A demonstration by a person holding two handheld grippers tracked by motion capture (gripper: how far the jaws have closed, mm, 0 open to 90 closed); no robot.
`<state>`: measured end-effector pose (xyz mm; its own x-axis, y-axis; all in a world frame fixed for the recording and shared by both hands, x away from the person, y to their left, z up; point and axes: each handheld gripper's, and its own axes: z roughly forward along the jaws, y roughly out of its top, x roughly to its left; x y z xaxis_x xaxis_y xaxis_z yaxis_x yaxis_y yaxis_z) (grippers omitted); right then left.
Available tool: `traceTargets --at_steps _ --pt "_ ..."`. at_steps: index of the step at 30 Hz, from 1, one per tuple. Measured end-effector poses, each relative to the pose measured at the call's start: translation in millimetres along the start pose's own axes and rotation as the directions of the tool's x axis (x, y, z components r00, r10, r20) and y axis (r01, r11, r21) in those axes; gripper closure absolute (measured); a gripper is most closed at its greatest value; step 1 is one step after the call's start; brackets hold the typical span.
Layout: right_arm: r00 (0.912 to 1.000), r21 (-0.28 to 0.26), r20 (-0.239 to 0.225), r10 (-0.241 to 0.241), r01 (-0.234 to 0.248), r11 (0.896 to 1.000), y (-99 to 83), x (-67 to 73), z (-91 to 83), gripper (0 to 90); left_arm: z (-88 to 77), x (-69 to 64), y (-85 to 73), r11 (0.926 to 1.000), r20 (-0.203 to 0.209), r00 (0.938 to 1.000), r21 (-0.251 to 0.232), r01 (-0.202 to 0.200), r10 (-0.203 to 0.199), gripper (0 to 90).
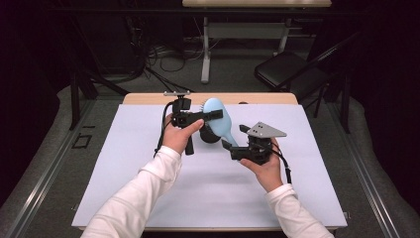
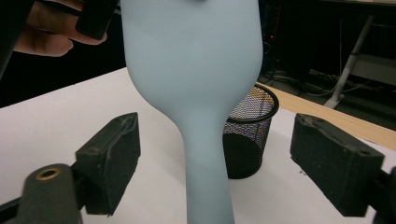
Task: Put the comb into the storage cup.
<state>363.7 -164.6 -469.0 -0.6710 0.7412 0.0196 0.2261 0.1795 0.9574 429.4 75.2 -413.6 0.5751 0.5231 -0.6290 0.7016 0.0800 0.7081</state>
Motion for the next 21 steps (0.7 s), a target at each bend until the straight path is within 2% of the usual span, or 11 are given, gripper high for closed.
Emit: traceTargets --at_steps 4,7,11,14,16,18,21 --pt "0.9999 0.008 0.017 0.0 0.0 1.0 1.7 1.4 -0.8 14.3 -1.1 1.1 0.8 1.0 -0.001 1.0 -0.001 0.001 -0.001 48.9" --pt "0.9997 0.016 0.026 0.003 -0.003 1.0 2.9 1.7 -0.6 8.0 -1.6 1.7 1.4 1.0 -0.005 1.0 -0.005 0.003 -0.003 48.9" --pt "0.9995 0.02 0.007 0.03 -0.03 0.999 4.6 0.9 -1.9 6.2 -1.6 1.8 1.8 1.0 -0.014 0.9999 0.0 0.008 -0.008 48.9" --pt "0.9994 0.022 0.01 0.033 -0.034 0.999 5.9 1.1 -2.8 5.4 -1.7 2.3 2.2 1.0 -0.021 0.9998 0.002 0.002 -0.002 48.8" --pt "0.9992 0.034 0.023 0.032 -0.033 0.999 6.9 1.4 -3.0 3.7 -2.0 2.3 2.6 1.0 -0.023 0.9997 -0.001 0.005 -0.005 48.8" --pt "0.9981 0.057 0.056 0.025 -0.028 0.998 8.1 2.5 -2.4 3.1 -2.5 2.5 2.9 1.0 -0.023 0.9997 -0.005 0.004 -0.004 48.8" --pt "0.9981 0.064 0.05 0.035 -0.038 0.997 8.8 2.0 -2.3 0.4 -3.8 2.7 3.9 0.9999 -0.026 0.9997 -0.013 -0.003 0.003 48.8"
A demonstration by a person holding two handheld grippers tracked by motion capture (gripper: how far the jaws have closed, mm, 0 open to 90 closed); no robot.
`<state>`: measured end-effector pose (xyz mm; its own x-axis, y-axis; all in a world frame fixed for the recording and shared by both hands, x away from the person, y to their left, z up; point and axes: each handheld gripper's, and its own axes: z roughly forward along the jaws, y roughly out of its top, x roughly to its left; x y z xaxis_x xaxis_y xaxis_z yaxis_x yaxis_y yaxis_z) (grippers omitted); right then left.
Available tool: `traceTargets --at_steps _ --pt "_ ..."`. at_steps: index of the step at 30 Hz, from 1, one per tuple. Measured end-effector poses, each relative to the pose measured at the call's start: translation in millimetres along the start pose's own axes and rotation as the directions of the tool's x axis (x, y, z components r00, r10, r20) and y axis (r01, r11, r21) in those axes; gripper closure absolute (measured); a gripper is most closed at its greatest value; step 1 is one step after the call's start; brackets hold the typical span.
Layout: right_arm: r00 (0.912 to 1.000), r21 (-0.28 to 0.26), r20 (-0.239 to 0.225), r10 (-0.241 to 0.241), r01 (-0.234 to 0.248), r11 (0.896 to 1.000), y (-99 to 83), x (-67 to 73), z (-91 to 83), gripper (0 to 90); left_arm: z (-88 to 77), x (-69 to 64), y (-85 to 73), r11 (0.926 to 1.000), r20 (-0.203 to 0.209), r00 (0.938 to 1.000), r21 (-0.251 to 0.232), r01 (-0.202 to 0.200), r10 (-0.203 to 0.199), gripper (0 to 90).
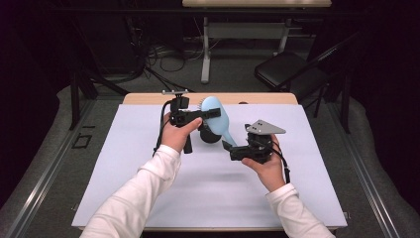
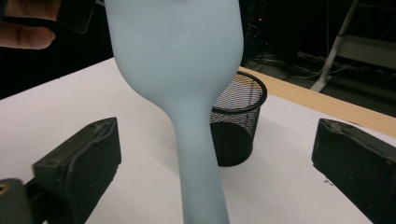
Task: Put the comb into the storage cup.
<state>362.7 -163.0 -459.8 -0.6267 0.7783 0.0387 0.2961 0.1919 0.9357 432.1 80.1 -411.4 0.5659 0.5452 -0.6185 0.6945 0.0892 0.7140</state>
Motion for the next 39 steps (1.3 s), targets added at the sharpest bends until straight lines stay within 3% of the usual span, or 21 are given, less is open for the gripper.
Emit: traceTargets --at_steps 12,22,39 --pt "0.9998 0.032 0.013 -0.012 0.011 0.999 1.8 4.0 -0.8 0.0 -6.4 1.7 3.4 0.9996 -0.014 0.9999 -0.028 -0.007 0.006 48.8" --pt "0.9993 0.011 0.034 -0.015 0.015 1.0 3.4 4.5 -4.0 0.0 -9.6 2.8 4.8 0.9989 -0.027 0.9993 -0.039 -0.028 0.026 48.8" --pt "0.9999 0.003 0.01 0.003 -0.003 1.0 4.8 0.3 -6.3 0.0 -14.2 2.8 10.5 0.9975 -0.04 0.9985 -0.06 -0.039 0.036 48.7"
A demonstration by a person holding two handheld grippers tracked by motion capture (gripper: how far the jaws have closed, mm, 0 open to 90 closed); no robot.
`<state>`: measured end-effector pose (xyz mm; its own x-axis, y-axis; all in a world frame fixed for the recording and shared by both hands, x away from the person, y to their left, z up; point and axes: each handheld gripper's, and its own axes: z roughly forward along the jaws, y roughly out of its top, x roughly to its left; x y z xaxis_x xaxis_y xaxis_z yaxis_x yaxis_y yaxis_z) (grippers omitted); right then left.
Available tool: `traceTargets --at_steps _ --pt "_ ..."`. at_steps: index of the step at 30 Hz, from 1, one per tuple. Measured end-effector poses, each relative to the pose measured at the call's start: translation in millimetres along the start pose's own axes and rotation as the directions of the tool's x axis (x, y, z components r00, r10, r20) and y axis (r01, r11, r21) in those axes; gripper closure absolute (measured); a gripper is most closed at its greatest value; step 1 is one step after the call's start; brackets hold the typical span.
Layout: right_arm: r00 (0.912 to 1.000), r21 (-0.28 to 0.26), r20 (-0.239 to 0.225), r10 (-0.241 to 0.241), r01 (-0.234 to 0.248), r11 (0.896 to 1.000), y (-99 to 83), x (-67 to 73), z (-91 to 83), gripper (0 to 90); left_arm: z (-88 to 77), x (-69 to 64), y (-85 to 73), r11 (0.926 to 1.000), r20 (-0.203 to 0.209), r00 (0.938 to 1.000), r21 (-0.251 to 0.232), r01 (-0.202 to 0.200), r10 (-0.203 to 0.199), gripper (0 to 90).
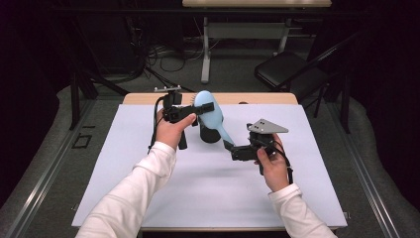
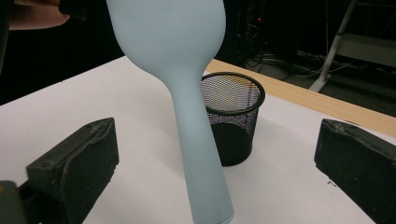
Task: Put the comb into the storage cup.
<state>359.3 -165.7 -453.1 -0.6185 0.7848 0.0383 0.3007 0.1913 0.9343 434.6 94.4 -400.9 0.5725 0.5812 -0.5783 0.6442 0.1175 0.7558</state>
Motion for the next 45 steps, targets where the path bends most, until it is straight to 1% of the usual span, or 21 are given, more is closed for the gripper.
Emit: traceTargets --at_steps 7,10,14,16,19,22,26,30,33,38,41,42,45 --pt "1.0 0.005 -0.002 0.002 -0.002 1.0 0.1 -0.5 -0.4 0.0 -1.8 -3.1 8.3 0.9997 -0.017 0.9996 -0.007 -0.023 0.023 48.7" --pt "1.0 0.007 -0.001 0.002 -0.002 1.0 0.2 -0.7 -0.6 0.0 -2.2 -2.9 11.2 0.9992 -0.02 0.9995 -0.03 -0.027 0.026 48.8" --pt "1.0 0.008 0.001 0.003 -0.003 1.0 0.0 -0.9 -0.4 0.0 -2.3 -2.7 14.8 0.9987 -0.019 0.9994 -0.042 -0.028 0.027 48.7" --pt "1.0 0.009 -0.002 0.003 -0.003 1.0 -0.1 -0.9 -0.4 0.0 -2.7 -3.1 16.8 0.9981 -0.024 0.999 -0.048 -0.039 0.038 48.7" --pt "1.0 0.009 -0.002 0.005 -0.005 1.0 -0.1 -1.5 -0.7 0.0 -3.2 -3.9 19.5 0.9972 -0.03 0.9986 -0.06 -0.046 0.044 48.7" --pt "1.0 0.007 -0.002 0.008 -0.008 1.0 0.1 -2.0 -1.1 0.0 -3.9 -4.6 23.2 0.9955 -0.041 0.9971 -0.067 -0.067 0.064 48.7" --pt "1.0 0.006 0.0 0.009 -0.009 1.0 0.0 -2.7 -1.0 0.0 -4.3 -5.7 28.9 0.9937 -0.046 0.9964 -0.083 -0.075 0.071 48.7" --pt "1.0 0.007 0.001 0.008 -0.008 1.0 -0.4 -3.1 -0.4 0.0 -3.7 -8.7 36.0 0.9912 -0.062 0.994 -0.092 -0.096 0.09 48.7" --pt "0.9999 0.01 0.002 0.01 -0.01 1.0 -0.5 -2.9 -0.7 0.0 -3.1 -11.1 41.2 0.9905 -0.073 0.9927 -0.092 -0.102 0.096 48.7" --pt "0.9999 0.009 0.003 0.011 -0.011 1.0 -0.5 -3.9 -1.3 0.0 -1.8 -14.2 49.6 0.9873 -0.109 0.9867 -0.091 -0.131 0.121 48.7" --pt "0.9998 0.011 0.003 0.018 -0.018 1.0 -0.4 -4.0 -1.9 0.0 -1.4 -15.1 53.8 0.9858 -0.125 0.9835 -0.089 -0.142 0.13 48.6" --pt "0.9998 0.011 0.002 0.017 -0.017 1.0 -0.4 -4.0 -2.0 0.0 -1.3 -15.6 55.2 0.9856 -0.129 0.9832 -0.092 -0.142 0.129 48.6" --pt "0.9999 0.009 0.005 0.011 -0.011 1.0 -0.8 -4.6 -1.6 0.0 -1.9 -15.3 58.9 0.9833 -0.142 0.9793 -0.091 -0.158 0.144 48.7"
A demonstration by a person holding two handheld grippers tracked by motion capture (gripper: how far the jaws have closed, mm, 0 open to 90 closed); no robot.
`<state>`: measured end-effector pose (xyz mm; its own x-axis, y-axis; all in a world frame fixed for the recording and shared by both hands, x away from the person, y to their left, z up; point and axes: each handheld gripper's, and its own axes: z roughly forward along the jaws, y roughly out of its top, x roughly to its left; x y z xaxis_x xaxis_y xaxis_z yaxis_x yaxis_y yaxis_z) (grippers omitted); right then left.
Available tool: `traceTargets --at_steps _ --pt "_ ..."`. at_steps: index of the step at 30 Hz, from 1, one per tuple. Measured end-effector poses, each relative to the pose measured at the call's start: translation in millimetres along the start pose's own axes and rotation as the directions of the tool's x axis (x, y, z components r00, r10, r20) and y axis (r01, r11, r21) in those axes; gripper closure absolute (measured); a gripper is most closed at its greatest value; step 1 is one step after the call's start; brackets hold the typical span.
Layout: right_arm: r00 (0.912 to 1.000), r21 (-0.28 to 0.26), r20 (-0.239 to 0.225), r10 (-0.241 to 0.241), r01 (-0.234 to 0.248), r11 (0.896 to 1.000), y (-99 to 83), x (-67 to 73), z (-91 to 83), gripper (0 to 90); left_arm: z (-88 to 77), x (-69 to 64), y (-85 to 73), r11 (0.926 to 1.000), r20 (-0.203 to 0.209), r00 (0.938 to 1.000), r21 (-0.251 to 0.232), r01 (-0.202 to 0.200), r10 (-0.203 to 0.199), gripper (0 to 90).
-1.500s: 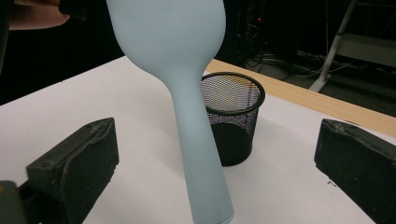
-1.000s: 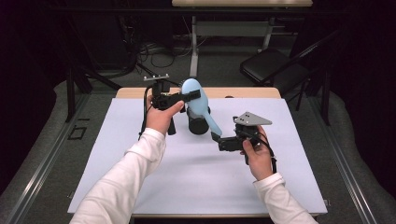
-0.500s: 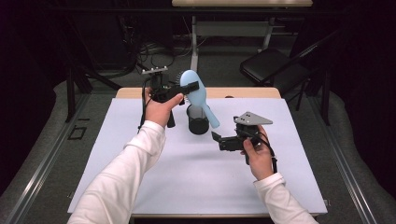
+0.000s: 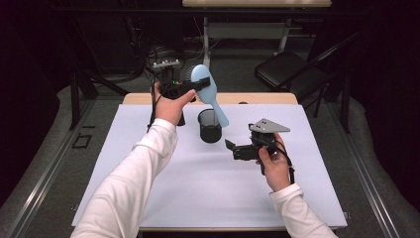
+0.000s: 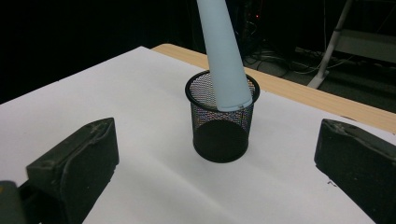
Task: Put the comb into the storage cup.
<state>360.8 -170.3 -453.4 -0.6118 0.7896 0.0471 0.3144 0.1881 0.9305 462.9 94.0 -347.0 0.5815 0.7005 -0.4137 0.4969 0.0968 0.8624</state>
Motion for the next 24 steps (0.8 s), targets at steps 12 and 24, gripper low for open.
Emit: traceTargets --at_steps 12,24 --pt "1.0 0.008 0.001 -0.002 0.002 1.0 -0.7 1.0 0.9 0.0 -0.3 1.1 8.9 0.9962 -0.07 0.9937 0.0 -0.088 0.087 48.6" --pt "1.0 0.013 -0.001 -0.004 0.004 1.0 -1.4 2.1 1.9 0.0 3.9 3.1 7.7 0.9892 -0.117 0.9824 0.003 -0.146 0.146 48.5"
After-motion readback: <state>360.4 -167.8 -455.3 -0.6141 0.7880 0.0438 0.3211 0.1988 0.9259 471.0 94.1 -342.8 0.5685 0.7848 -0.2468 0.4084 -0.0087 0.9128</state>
